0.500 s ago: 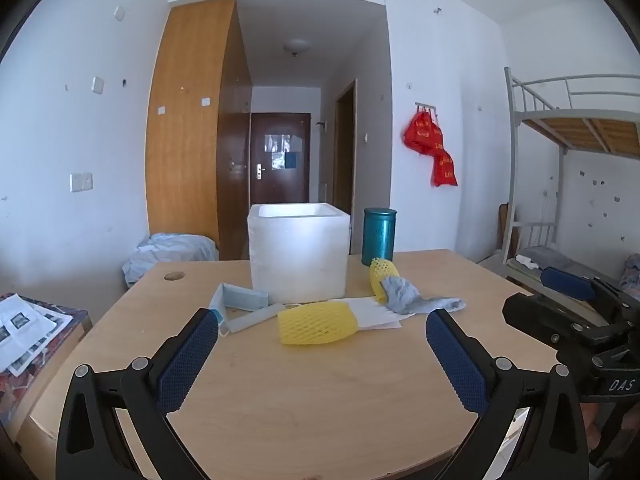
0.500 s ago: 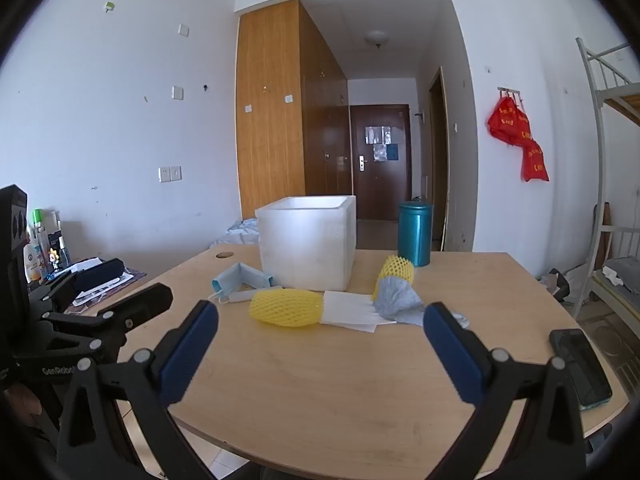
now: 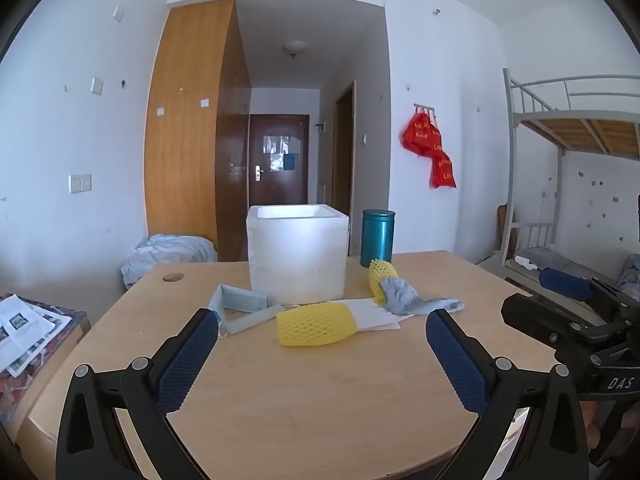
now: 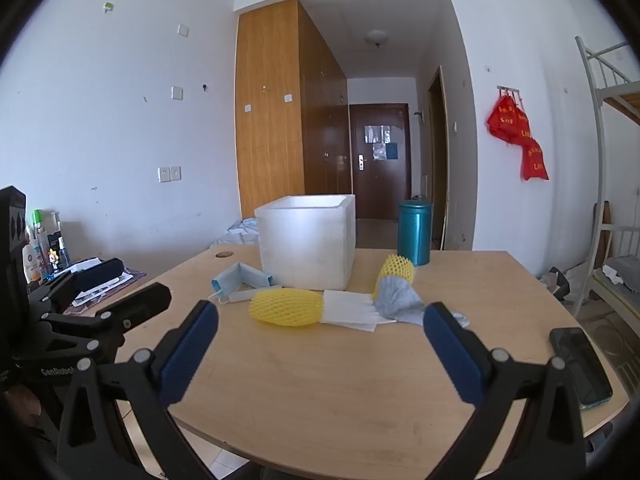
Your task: Organize soft objects
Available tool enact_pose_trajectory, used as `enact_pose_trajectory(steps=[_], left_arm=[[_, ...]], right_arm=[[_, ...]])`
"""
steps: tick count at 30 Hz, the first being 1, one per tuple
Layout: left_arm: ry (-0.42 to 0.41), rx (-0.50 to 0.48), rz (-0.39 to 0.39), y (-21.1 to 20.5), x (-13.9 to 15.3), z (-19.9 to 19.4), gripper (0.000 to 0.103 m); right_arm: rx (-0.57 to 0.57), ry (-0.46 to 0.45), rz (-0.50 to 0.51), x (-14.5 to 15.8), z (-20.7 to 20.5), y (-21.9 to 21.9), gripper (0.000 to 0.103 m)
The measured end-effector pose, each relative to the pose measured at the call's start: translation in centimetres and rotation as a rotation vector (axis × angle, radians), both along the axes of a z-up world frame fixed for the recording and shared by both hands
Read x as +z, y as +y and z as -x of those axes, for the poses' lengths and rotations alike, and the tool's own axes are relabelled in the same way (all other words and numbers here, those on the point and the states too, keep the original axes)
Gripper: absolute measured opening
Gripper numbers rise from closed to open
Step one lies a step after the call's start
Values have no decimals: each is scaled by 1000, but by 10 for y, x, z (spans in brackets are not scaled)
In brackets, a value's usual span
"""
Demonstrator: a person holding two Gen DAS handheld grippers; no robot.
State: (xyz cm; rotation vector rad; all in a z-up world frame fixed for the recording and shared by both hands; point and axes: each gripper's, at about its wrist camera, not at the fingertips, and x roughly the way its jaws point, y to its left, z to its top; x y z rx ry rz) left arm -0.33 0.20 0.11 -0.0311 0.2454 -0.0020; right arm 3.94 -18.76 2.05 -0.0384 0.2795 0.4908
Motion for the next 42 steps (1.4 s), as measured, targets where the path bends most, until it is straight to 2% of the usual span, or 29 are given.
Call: enact_pose_trajectory(steps=[42], left_arm=[[4, -7, 3, -3, 6, 2, 103]], right_arm=[[0, -4, -3, 6, -1, 0, 103]])
